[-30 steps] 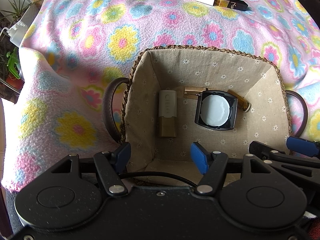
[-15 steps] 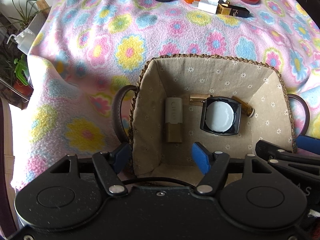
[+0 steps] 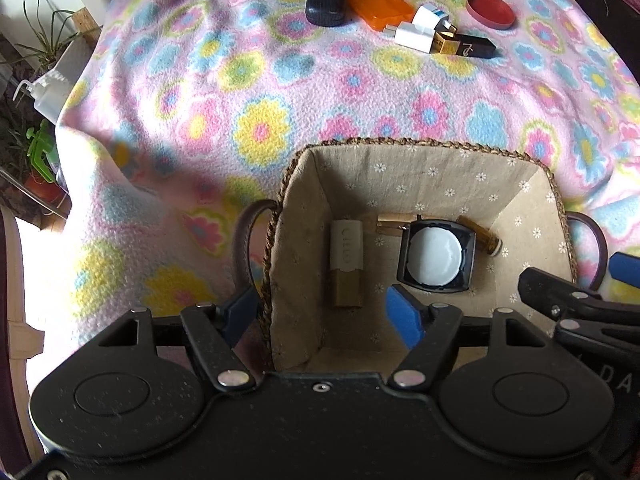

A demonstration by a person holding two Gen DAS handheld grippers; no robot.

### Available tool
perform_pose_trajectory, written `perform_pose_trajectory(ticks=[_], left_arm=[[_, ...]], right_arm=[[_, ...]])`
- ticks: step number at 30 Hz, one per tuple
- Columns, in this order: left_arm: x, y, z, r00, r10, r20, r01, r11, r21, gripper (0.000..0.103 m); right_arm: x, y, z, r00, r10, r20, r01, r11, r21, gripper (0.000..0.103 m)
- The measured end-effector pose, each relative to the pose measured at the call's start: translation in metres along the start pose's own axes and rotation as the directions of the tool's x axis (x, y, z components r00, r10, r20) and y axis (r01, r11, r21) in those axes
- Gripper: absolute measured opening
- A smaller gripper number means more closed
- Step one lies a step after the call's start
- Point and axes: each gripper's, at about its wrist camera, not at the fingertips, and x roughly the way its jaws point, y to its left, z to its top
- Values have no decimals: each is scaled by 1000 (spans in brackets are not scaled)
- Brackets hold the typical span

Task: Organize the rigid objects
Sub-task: 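Move both tools back from the basket toward the items on the blanket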

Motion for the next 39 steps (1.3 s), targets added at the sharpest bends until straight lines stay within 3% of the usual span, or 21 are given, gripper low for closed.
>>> perform_pose_trajectory(ticks=[9,17,31,39], left_arm=[[4,10,19,999,30,26,-31,999,14,73],[9,17,32,999,16,39,-16,1000,2,74],[12,22,48,992,-18,125,14,999,33,74],[16,22,59,991,-14,133,10,999,33,75]], right_arm=[[3,-2,19,998,-5,58,7,999,-34,90],[15,-13,37,995,-7,95,10,1000,-24,91],[35,-13,52,997,4,82,-2,1000,-23,92],[45,-12,63,997,-2,79,4,1000,-27,92]])
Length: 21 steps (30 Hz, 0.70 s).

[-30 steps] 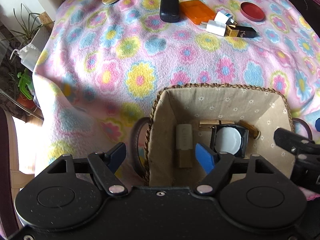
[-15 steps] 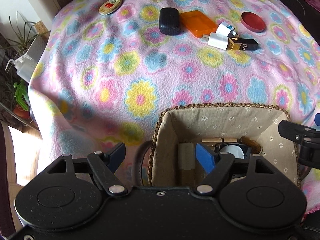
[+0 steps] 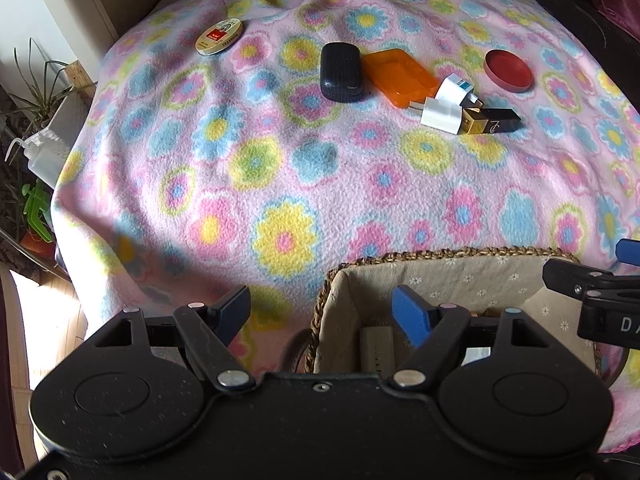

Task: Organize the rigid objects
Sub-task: 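Move both tools back from the basket toward the items on the blanket, then lower the right tool to the black-and-gold lipstick box while the left tool approaches the navy glasses case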

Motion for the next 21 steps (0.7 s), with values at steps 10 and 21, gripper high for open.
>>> perform_pose_trajectory(ticks=[10,21], left_arm=[[15,-4,24,1000,-22,-6,22,1000,9,75],[43,-5,71,1000,-27,6,27,1000,-4,75]], right_arm=[[22,-5,23,1000,-24,-8,24,1000,-6,92],[57,-16,67,999,-42,7,42,999,-5,92]])
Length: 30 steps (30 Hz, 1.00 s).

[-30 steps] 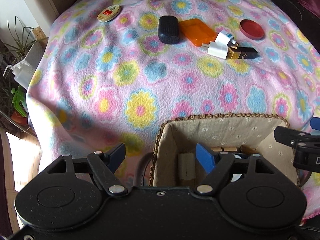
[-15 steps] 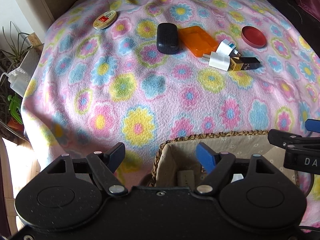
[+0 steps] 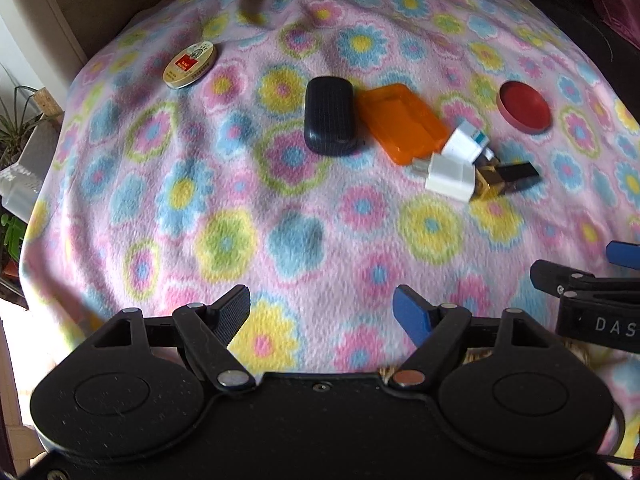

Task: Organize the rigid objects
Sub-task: 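Lower the right tool to the black-and-gold lipstick box while the left tool approaches the navy glasses case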

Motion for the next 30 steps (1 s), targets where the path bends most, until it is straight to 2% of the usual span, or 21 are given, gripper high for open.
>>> perform_pose_trajectory(ticks=[7,16,22,24,27,30], left_arm=[[27,-2,43,1000,10,28,-11,1000,25,75],[68,-12,81,1000,-13,3,12,999,43,76],[85,3,96,1000,25,-6,-25,1000,-6,76],[89,14,100,999,30,-13,-31,999,-31,83],[93,28,102,999,31,-21,-33,997,-73,83],[91,40,105,995,104,-6,-104,989,-103,83]], right_arm=[[34,-9,32,1000,-11,5,11,1000,15,92],[73,-12,59,1000,1,-26,0,1000,8,92],[85,-15,61,999,14,-35,-13,1000,13,92],[87,-15,61,999,20,-31,-20,1000,14,92],[89,-16,63,999,31,-29,-30,999,19,92],[91,-13,64,999,42,-32,-41,999,23,93]])
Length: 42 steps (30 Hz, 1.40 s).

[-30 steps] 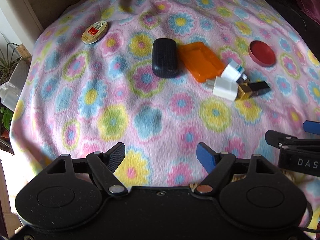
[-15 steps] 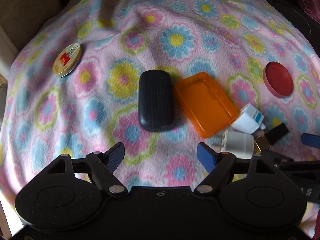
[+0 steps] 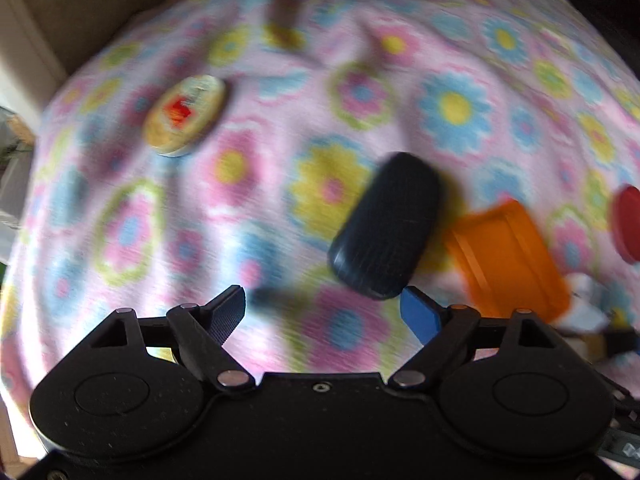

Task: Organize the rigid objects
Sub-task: 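Lower the right tool to the black-and-gold lipstick box while the left tool approaches the navy glasses case, then close the left tool on the navy glasses case while the right tool grasps the lipstick box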

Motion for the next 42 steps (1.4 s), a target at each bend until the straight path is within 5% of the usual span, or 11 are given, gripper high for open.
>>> perform_pose_trajectory(ticks=[5,7,14,24,27,37,42], left_arm=[[7,32,5,992,112,-67,-122,974,-190,78],[2,38,4,996,73,-50,-83,967,-240,78],[-25,5,4,993,-100,60,109,979,-172,97],[6,-28,31,1000,-20,5,20,973,-231,97],[13,-30,35,1000,-19,-6,17,967,-256,99],[45,-39,42,994,-7,-106,-24,957,-289,98],[47,-42,47,997,5,-79,-27,958,-284,92]], right_arm=[[3,4,1,1000,-1,2,1,1000,1,94],[3,4,1,1000,1,1,-1,1000,7,94],[4,3,0,1000,4,8,-4,1000,22,95],[9,5,5,1000,-3,22,1,997,83,93],[9,8,3,1000,-10,16,9,998,65,82],[4,8,-2,1000,-25,18,23,998,60,82],[1,6,-5,999,-32,17,31,998,64,82]])
